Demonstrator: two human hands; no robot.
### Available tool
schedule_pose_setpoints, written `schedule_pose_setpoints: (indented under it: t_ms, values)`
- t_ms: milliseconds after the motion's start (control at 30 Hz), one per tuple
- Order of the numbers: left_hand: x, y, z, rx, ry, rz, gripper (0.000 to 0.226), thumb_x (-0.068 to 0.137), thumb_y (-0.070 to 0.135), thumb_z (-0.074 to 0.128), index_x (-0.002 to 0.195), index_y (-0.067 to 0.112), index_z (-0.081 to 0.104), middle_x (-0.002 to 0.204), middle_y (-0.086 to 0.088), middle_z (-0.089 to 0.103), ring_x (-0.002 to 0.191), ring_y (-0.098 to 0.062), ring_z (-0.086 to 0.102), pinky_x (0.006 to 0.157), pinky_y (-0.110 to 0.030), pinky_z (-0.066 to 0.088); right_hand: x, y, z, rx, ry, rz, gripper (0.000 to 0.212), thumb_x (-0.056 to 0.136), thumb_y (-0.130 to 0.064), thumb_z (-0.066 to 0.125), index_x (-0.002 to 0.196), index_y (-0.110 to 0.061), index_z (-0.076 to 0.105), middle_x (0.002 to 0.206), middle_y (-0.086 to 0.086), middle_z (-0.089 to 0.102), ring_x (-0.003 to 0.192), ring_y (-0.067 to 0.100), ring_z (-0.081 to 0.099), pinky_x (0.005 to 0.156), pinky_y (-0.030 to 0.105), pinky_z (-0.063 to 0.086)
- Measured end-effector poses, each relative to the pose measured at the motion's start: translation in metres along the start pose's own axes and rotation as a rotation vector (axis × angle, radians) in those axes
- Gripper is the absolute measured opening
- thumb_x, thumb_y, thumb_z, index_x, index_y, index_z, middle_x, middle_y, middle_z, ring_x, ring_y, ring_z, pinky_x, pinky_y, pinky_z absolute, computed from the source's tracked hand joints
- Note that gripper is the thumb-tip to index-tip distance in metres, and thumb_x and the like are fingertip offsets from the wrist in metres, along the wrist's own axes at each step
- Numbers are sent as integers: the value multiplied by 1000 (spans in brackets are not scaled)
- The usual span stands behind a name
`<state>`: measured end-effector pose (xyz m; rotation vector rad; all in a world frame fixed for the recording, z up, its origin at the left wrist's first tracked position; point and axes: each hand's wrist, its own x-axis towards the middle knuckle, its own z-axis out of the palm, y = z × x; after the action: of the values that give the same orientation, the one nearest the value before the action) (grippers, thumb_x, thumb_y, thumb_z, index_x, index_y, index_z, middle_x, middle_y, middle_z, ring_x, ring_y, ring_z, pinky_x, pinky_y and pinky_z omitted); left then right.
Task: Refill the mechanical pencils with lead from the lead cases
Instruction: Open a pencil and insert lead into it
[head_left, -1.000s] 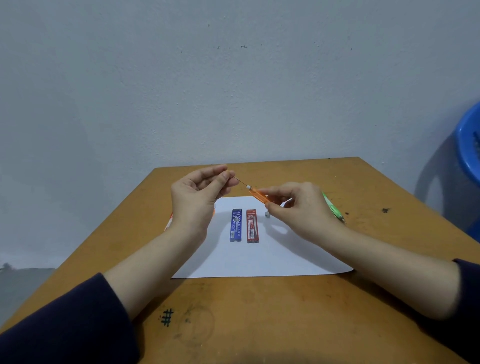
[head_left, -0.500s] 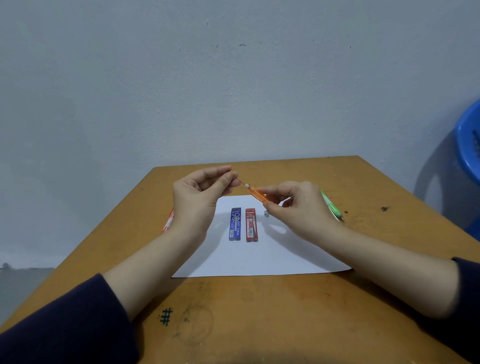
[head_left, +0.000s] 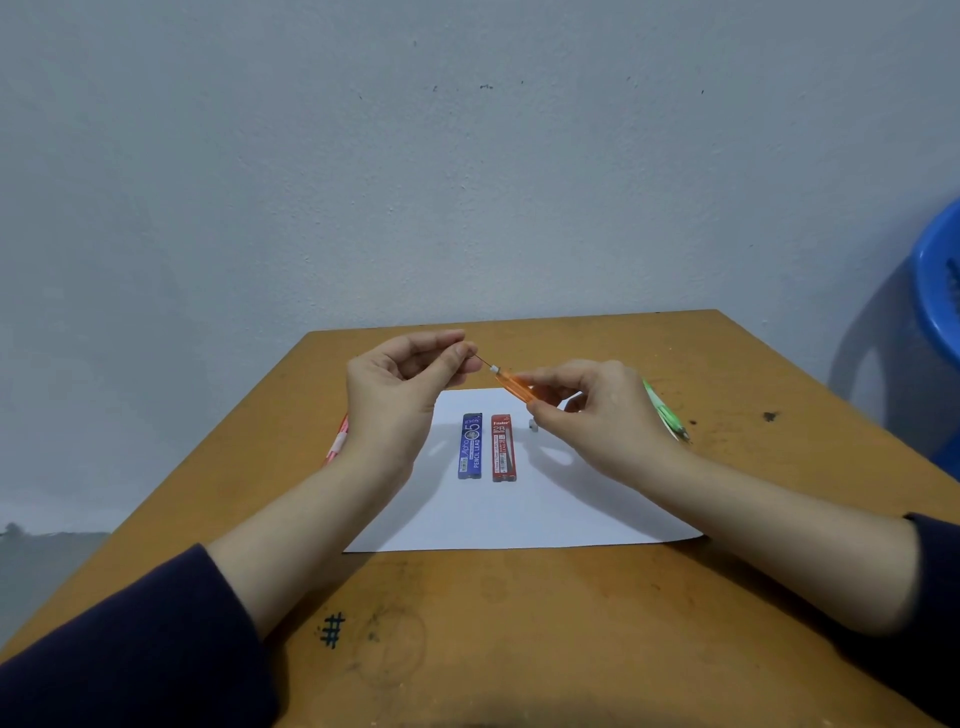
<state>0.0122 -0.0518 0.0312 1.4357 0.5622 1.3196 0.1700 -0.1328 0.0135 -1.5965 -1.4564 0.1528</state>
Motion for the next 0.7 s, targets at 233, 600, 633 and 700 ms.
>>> schedule_pose_setpoints:
  t_ms: [233, 600, 633, 700]
  values:
    - [2, -2, -1, -94, -20, -60, 11, 82, -3, 66, 89, 4, 69, 79, -9, 74, 75, -20, 71, 81, -30, 57, -1, -2, 0, 22, 14, -8, 26, 85, -16, 65, 104, -32, 72, 75, -19, 64, 69, -3, 56, 58, 14, 43]
    - [-1, -4, -2, 52, -71, 0, 12, 80, 4, 72, 87, 14, 74, 80, -7, 75, 84, -21, 72, 87, -37, 55, -3, -5, 0, 47, 8, -34, 26, 86, -15, 64, 107, -28, 72, 74, -18, 63, 69, -4, 56, 59, 12, 41]
    - [-1, -5, -2, 59, -71, 0, 13, 80, 5, 72, 87, 15, 75, 80, -6, 75, 86, -22, 72, 86, -36, 55, -3, -6, 0, 48, 9, -35, 26, 86, -16, 64, 107, -29, 72, 75, -18, 63, 71, -2, 57, 59, 12, 42]
    - [-1, -5, -1, 61, -73, -6, 14, 81, 6, 71, 89, 16, 75, 81, -5, 75, 87, -19, 72, 82, -30, 55, -4, -6, 0, 55, 14, -42, 26, 86, -16, 64, 106, -30, 72, 74, -18, 64, 72, 0, 59, 61, 17, 46]
